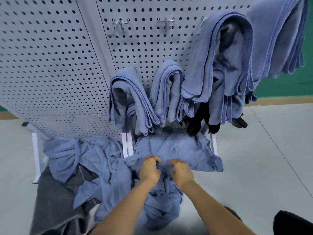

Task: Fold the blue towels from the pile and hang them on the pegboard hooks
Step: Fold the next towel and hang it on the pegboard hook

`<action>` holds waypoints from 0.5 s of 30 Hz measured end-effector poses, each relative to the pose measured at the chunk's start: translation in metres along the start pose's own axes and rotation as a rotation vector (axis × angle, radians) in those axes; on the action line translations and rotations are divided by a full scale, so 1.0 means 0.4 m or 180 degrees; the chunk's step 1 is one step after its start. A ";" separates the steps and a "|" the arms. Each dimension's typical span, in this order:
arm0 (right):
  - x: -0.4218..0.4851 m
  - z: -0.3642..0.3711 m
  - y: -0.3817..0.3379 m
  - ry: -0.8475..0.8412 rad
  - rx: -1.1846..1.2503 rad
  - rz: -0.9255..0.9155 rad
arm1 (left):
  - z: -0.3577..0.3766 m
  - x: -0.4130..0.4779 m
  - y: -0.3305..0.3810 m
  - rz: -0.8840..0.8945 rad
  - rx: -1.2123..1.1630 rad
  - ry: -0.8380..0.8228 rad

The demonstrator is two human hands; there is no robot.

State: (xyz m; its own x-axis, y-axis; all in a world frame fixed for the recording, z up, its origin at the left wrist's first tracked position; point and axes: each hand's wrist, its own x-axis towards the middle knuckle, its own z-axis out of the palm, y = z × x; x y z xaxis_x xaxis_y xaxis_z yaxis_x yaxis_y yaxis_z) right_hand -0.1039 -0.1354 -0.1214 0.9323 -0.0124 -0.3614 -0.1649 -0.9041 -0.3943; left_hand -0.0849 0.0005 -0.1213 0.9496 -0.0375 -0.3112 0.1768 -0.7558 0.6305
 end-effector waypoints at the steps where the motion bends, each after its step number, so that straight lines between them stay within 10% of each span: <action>1: 0.014 0.011 0.003 -0.0036 -0.0012 -0.0010 | 0.008 0.010 -0.003 0.0021 0.0046 0.0009; 15: -0.001 -0.059 0.008 0.0276 0.0827 -0.0577 | -0.020 0.009 0.008 0.0592 0.0216 0.0085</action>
State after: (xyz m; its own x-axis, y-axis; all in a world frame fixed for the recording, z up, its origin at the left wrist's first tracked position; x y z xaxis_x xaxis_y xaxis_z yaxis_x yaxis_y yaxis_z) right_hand -0.0972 -0.1483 -0.1026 0.9761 0.0924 -0.1966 -0.0598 -0.7559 -0.6520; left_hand -0.0790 0.0033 -0.1146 0.9709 -0.1641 -0.1744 -0.0194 -0.7798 0.6258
